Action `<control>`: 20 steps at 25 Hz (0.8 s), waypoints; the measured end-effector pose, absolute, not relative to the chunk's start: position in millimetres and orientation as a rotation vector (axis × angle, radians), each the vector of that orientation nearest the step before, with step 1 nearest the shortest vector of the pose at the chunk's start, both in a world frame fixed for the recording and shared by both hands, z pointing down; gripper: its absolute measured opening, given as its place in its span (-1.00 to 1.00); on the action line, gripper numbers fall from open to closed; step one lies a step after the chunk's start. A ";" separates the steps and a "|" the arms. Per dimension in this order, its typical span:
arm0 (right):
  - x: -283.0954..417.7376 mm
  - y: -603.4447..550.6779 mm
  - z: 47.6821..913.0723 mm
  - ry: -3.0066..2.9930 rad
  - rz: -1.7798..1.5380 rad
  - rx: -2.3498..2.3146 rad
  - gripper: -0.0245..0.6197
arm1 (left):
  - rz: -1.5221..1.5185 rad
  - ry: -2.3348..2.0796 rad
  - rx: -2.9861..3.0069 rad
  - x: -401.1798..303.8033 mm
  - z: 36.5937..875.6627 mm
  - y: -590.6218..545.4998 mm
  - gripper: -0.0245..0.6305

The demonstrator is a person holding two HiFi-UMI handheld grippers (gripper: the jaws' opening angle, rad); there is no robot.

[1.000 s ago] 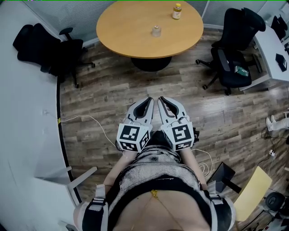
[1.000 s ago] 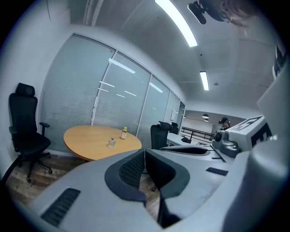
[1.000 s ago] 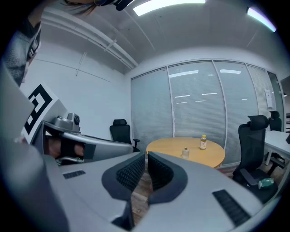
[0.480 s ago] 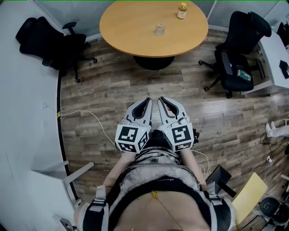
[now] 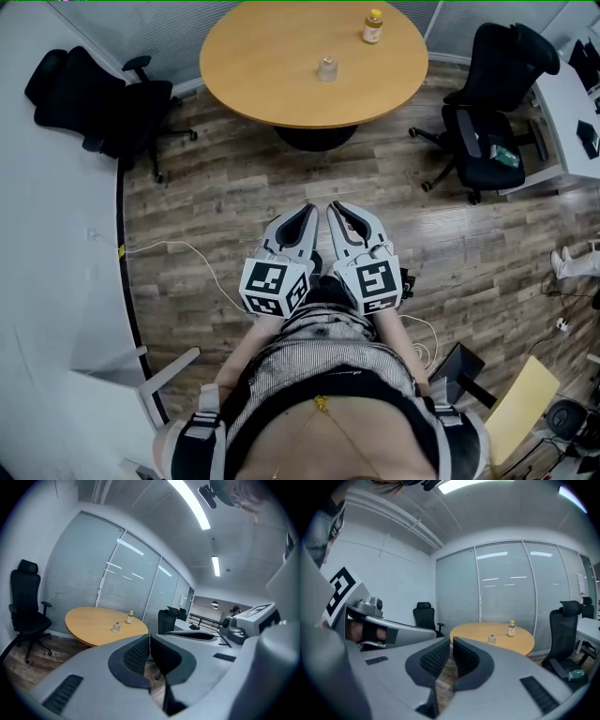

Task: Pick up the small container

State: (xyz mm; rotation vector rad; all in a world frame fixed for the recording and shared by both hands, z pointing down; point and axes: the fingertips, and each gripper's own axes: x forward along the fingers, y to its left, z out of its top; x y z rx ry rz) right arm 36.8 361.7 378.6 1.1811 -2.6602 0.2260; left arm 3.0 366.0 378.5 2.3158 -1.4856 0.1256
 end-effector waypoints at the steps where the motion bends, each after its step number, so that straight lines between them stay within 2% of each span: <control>1: 35.9 356.7 378.1 -2.656 0.224 1.190 -0.82 | 0.130 -1.479 2.322 2.0 378.5 361.2 -0.84; 20: 8.1 272.4 382.1 -2.603 0.226 1.255 -0.82 | 0.230 -1.387 2.419 -17.2 381.3 278.1 -0.84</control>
